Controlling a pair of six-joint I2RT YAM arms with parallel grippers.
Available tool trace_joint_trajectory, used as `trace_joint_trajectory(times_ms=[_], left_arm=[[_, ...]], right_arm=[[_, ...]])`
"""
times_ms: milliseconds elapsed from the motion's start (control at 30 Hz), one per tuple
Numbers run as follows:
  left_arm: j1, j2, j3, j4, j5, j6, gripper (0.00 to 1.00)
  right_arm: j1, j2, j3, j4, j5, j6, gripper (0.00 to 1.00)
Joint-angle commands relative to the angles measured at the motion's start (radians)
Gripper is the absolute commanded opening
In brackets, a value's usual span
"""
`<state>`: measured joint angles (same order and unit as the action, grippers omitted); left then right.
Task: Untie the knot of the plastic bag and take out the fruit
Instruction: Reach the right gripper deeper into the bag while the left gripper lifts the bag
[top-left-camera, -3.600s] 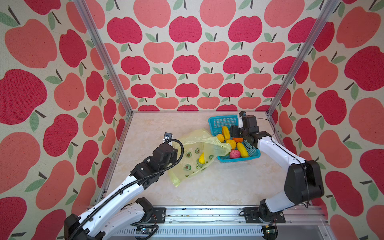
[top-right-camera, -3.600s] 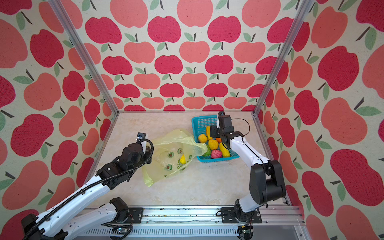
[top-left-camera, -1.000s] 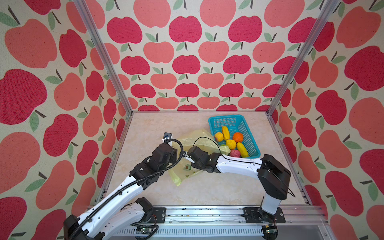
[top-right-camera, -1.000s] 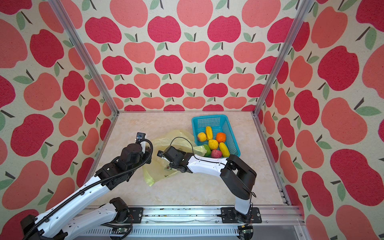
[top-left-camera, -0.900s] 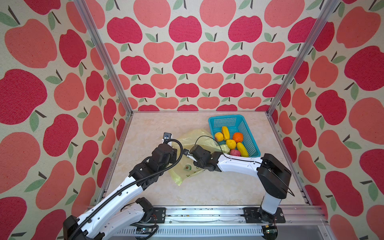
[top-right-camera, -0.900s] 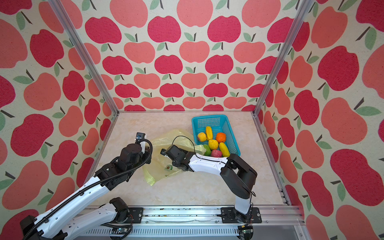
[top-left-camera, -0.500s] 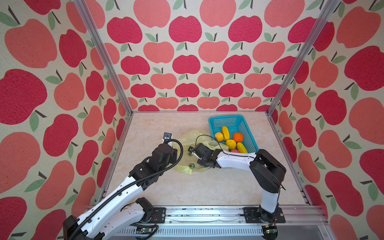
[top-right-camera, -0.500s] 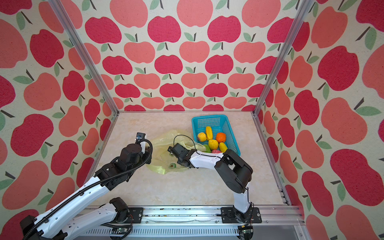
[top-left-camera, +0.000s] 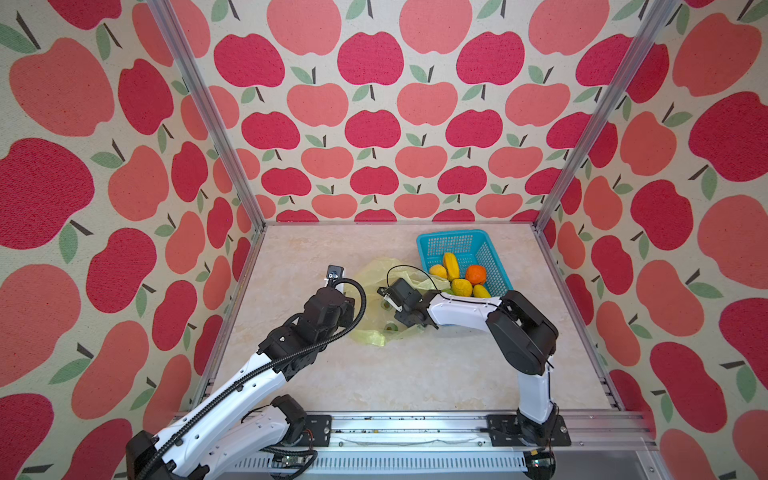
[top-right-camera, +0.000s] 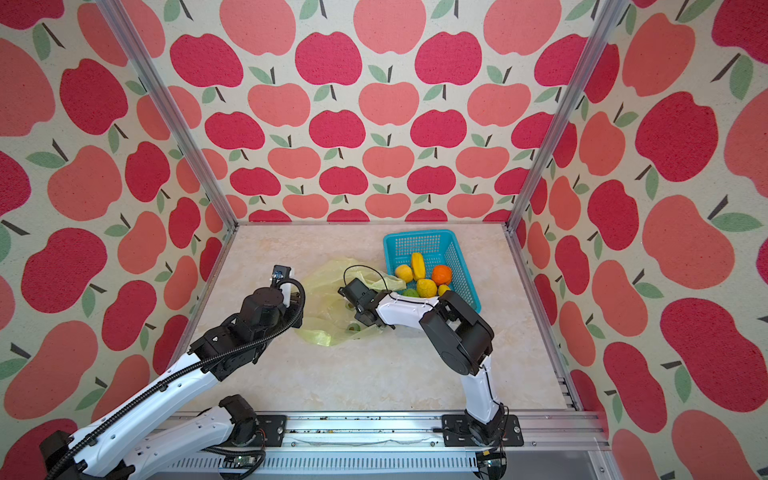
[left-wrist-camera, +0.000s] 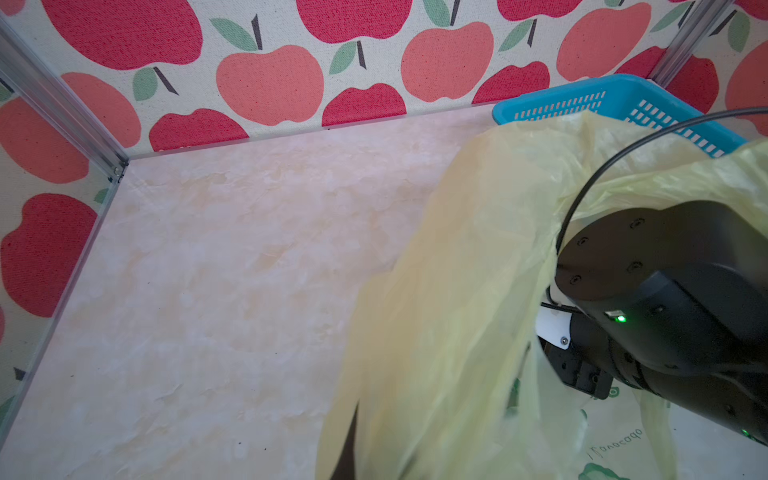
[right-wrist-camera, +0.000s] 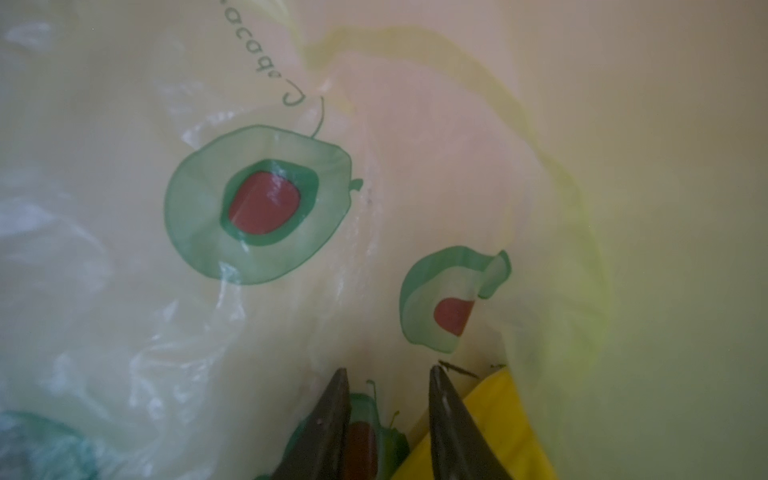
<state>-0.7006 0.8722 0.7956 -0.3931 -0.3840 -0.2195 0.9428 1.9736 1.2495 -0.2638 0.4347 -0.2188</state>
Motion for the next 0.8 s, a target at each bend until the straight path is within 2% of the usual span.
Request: trace_joint_trajectory(times_ms=[0,67,167,233,367,467,567,667,767], left_arm=[[0.006,-0.003,-0.006,-0.004,-0.013,-0.018,0.0],[0.007,0.005,-0.004,-0.007,-0.042,-0.038,0.0],[0.01,0.018,0.06,-0.109,-0.151,-0.143,0.0],[0.011,-0.007,0.051,-0.109,-0.221,-0.192,0.0],[0.061,-0.065,0.008,0.034,-0.32,-0.131,0.0],[0.082,-0.05,0.09,0.064,-0.377,-0.047,0.0],[0.065,-0.033,0.167,0.081,-0.375,0.008,0.0],[-0.01,-0.022,0.157,0.136,-0.387,0.059,0.0],[-0.105,0.002,0.062,0.149,-0.389,0.035,0.0]], right_arm=[[0.021,-0.094,-0.016,0.008,-0.066,0.038,0.29],[0.038,-0.135,-0.017,0.043,-0.093,0.046,0.24],[0.062,-0.177,-0.007,0.093,-0.143,0.058,0.17],[0.072,-0.188,0.008,0.131,-0.167,0.07,0.13],[0.079,-0.193,0.061,0.164,-0.237,0.109,0.06],[0.098,-0.2,0.083,0.164,-0.23,0.112,0.09],[0.111,-0.201,0.081,0.164,-0.197,0.12,0.15],[0.118,-0.199,0.053,0.185,-0.184,0.14,0.19],[0.126,-0.192,0.021,0.2,-0.179,0.165,0.22]])
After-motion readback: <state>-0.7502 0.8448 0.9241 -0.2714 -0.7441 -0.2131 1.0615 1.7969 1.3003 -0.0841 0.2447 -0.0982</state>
